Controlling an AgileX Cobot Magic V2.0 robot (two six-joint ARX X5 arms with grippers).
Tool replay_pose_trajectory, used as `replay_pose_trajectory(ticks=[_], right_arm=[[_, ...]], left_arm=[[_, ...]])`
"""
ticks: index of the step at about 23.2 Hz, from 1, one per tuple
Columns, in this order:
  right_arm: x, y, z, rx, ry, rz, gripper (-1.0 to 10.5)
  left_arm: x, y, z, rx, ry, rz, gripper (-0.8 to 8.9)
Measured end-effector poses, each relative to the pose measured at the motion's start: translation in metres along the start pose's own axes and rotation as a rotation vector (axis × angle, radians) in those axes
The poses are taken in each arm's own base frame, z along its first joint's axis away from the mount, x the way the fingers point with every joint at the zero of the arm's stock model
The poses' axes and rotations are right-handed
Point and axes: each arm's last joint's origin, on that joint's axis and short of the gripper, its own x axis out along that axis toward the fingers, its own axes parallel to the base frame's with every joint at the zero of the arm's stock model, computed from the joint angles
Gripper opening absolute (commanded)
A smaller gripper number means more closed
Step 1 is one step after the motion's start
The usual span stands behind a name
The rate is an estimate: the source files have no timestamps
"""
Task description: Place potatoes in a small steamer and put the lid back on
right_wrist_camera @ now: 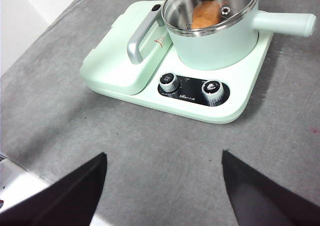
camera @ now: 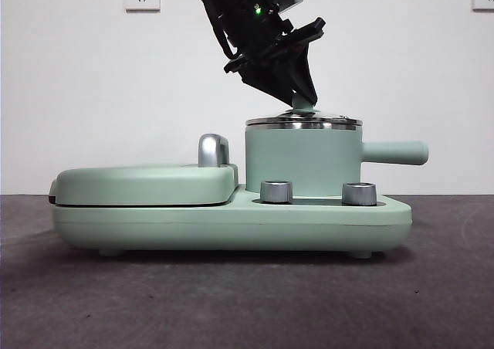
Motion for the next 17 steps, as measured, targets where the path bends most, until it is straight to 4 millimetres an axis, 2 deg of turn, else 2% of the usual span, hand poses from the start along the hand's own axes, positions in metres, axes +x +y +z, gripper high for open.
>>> replay_pose_trajectory(ticks=[9,10,11,13,14,17], right_arm=[[0.0,0.0,0.0,0.0,0.0,0.0,3.6],[0.0,0.0,0.0,0.0,0.0,0.0,3.6],[0.0,0.0,0.0,0.0,0.0,0.0,3.6],[0.0,0.0,0.0,0.0,0.0,0.0,3.6],[0.0,0.0,0.0,0.0,0.0,0.0,3.6],[0.0,0.0,0.0,0.0,0.0,0.0,3.6]], left_arm=[[0.0,0.0003,-0.0004,-0.003,0.006,0.012,0.35],[0.0,0.0001,-0.0004,-0.003,0.006,0.012,0.65],[0.0,0.0001,-0.0004,-0.003,0.006,0.012,1.53],[0.0005,-0.0002,-0.0005,-0.013,0.007,0.017,4.0],[0.0005,-0.0001,0.0001,-0.017,0.003,0.022,4.83],[-0.0038,0.0024,0.0034,-0.048,-0.002,0.029,5.01]])
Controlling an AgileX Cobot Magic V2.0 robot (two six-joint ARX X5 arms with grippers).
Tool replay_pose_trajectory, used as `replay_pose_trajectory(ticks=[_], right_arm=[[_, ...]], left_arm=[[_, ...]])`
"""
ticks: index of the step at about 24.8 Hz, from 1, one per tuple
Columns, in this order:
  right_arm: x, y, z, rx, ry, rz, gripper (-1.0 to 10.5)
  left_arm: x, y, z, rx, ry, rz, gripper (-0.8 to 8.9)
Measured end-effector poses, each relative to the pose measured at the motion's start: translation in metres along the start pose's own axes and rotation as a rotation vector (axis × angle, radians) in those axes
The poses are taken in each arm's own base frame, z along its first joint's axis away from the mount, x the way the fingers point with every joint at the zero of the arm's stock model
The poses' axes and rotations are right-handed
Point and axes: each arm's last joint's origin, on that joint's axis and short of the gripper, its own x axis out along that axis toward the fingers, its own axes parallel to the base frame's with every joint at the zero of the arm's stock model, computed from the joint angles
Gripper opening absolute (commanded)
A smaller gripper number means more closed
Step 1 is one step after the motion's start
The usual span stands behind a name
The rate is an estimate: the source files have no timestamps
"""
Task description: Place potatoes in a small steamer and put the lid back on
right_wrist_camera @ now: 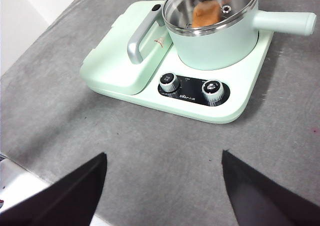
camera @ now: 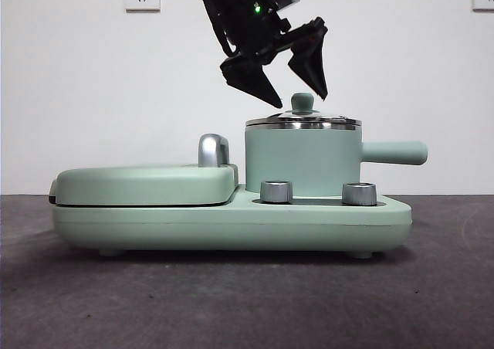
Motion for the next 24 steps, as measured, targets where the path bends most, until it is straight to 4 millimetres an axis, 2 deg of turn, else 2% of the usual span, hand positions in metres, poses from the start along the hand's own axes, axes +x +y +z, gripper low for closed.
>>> replay_pose_trajectory(ticks=[2,4,7,9,13,15,20,24], right_arm=[[0.0,0.0,0.0,0.0,0.0,0.0,3.6],[0.0,0.0,0.0,0.0,0.0,0.0,3.6],[0.0,0.0,0.0,0.0,0.002,0.005,3.6],[0.0,0.001,0.0,-0.002,0.012,0.036,3.6],[0.0,0.004,0.001,-0.039,0.017,0.11,3.6],[0.0,0.004,0.002,-0.06,0.002,0.117,3.6],[0.0,0.005,0.003,-0.093,-0.007,0.12,3.6],[0.0,0.005,0.003,-0.113,-0.009,0.12,3.6]], left_arm=[[-0.011,0.0,0.001,-0.02,0.021,0.001,5.01],[-0.038,-0.005,0.006,-0.03,0.04,-0.001,5.0],[-0.108,-0.017,0.015,-0.038,0.056,-0.004,4.99],[-0.156,-0.026,0.015,-0.05,0.08,-0.006,4.95],[-0.219,-0.036,0.003,-0.083,0.098,0.002,4.39],[-0.249,-0.043,-0.01,-0.096,0.1,0.002,4.31],[-0.279,-0.055,-0.044,-0.112,0.091,0.0,4.31],[-0.284,-0.062,-0.084,-0.153,0.136,-0.002,4.31]])
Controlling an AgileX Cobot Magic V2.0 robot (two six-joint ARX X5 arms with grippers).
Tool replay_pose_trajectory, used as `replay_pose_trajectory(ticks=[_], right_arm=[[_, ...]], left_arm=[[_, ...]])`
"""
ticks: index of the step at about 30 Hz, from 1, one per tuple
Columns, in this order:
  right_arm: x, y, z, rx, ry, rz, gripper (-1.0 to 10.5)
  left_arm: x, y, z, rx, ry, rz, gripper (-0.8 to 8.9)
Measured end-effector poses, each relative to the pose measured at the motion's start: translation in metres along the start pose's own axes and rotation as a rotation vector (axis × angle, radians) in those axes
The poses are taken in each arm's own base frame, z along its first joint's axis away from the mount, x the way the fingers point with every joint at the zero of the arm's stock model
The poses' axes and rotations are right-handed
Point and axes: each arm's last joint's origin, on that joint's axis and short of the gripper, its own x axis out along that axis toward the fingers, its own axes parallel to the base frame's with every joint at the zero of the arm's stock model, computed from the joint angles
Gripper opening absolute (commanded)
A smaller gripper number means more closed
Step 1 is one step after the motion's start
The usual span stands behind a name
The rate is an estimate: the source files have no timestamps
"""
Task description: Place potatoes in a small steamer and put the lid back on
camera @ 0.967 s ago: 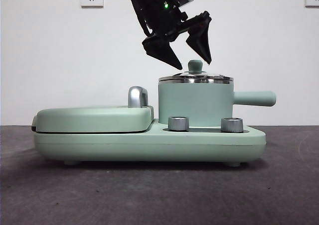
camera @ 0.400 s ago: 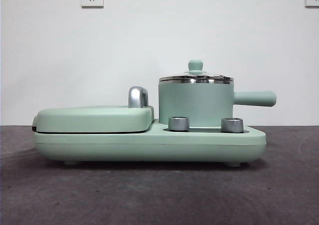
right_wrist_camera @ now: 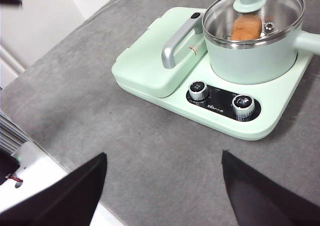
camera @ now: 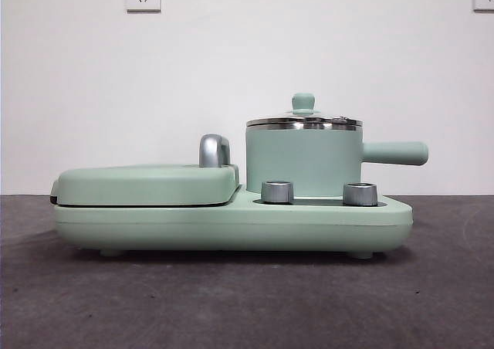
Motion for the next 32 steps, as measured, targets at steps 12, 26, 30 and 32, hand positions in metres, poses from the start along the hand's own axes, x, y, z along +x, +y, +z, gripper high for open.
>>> replay_pose_trajectory(ticks=[12,26,30,32], right_arm=[[0.0,0.0,0.001,-0.02,-0.015,-0.004,3.6],[0.0,-0.001,0.002,-0.029,-0.034,-0.049,0.2],[0.0,-0.001,0.003,-0.029,-0.035,-0.052,0.2],[0.0,-0.001,0.003,-0.029,-0.035,-0.053,0.2]], left_arm=[[-0.006,-0.003,-0.1,-0.136,-0.314,-0.026,3.49],[-0.003,-0.002,-0.116,-0.153,-0.327,-0.031,0.2],[-0.004,-0.002,-0.116,-0.153,-0.328,-0.03,0.2],[-0.004,-0.002,-0.116,-0.152,-0.327,-0.031,0.2]])
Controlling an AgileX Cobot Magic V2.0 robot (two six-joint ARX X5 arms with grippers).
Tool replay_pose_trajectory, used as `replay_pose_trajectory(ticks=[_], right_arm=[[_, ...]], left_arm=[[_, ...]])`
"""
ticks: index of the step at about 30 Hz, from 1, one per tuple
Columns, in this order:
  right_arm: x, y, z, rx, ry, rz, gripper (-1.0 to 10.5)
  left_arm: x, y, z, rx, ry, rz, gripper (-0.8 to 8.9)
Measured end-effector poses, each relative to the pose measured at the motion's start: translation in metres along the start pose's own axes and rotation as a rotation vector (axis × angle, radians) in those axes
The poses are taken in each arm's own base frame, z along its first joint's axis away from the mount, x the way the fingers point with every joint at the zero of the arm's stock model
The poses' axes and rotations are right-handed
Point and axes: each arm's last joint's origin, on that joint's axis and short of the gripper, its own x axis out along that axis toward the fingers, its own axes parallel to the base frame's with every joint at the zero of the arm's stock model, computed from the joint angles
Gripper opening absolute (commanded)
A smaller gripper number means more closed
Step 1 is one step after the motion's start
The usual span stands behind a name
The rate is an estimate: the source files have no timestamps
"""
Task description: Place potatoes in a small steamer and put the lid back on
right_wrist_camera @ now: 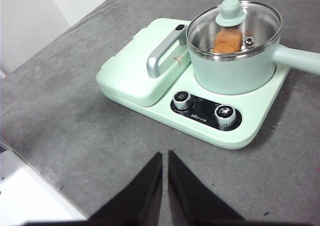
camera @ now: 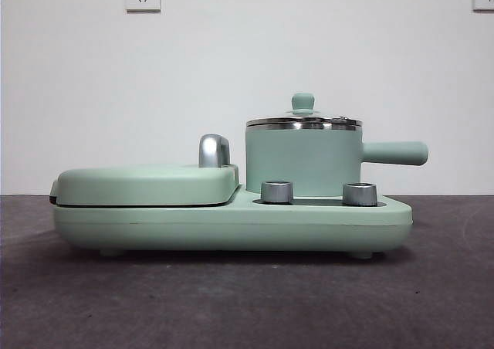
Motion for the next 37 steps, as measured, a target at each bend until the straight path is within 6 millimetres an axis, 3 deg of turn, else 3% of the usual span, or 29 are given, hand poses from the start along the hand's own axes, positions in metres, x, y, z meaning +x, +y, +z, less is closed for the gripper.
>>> replay_pose_trajectory(ticks=[10,16,18,25,32,37], right_arm=[[0.0,0.0,0.0,0.0,0.0,0.0,0.2],[0.0,0.0,0.0,0.0,0.0,0.0,0.2],[0.0,0.0,0.0,0.0,-0.001,0.0,0.2],[0.0,0.0,0.0,-0.001,-0.004,0.001,0.2],[0.0,0.0,0.001,-0.002,-0.007,0.001,0.2],[0.0,0.0,0.001,-0.002,-0.007,0.001,0.2]], left_arm=[[-0.005,0.001,-0.001,-0.004,-0.021,0.011,0.2],[-0.005,0.016,-0.007,-0.034,-0.176,0.11,0.2],[0.005,0.029,-0.017,-0.045,-0.229,0.171,0.2],[0.025,0.073,-0.081,-0.07,-0.433,0.414,0.2],[0.044,0.095,-0.136,-0.108,-0.418,0.516,0.2],[0.048,0.1,-0.151,-0.093,-0.43,0.581,0.2]])
